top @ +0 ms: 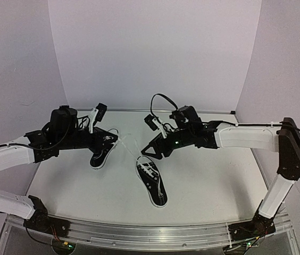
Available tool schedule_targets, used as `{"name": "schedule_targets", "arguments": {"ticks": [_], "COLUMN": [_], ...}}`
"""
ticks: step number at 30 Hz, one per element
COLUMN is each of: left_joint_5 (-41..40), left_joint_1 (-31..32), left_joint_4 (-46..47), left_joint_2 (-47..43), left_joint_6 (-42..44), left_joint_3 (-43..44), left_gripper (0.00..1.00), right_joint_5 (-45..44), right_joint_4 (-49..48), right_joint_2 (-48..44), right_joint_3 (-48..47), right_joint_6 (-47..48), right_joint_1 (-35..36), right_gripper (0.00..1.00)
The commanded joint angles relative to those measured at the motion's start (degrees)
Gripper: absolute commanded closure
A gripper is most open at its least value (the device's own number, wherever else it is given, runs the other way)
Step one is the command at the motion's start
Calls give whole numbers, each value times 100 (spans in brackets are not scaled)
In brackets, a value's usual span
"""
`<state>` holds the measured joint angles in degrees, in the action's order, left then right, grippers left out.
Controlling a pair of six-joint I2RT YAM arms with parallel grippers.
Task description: Tie the shoes
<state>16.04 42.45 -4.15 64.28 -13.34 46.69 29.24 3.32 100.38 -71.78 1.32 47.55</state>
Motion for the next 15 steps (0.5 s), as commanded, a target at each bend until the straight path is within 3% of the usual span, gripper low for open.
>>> {"name": "schedule_targets", "arguments": {"ticks": [1,4,7,11,15], "left_joint_5": [-495,-819,-620,94,1320], "left_joint_1": [-148,-164,-166,-166,-158], "left_joint_4": [-449,-813,-1111,-1202,-1127], "left_joint_2": [-652,-958,-1255,-1712,-1737], "left_joint_6": [-205,-312,-217,-60,93], "left_joint_3": [-132,-191,-254,-464,-511], "left_gripper": [100,100,100,100,100], "right_joint_5": [254,292,346,-36,-323], "right_joint_4": [-112,-104,-104,-35,280], "right_joint_2": [318,478,505,529,839], "right_joint_3": [-380,-489,-491,-453,-720], "right_joint_6": [64,39,20,-41,-11], "right_joint_1": [26,23,18,25,10], "right_gripper": [36,37,37,37,41]}}
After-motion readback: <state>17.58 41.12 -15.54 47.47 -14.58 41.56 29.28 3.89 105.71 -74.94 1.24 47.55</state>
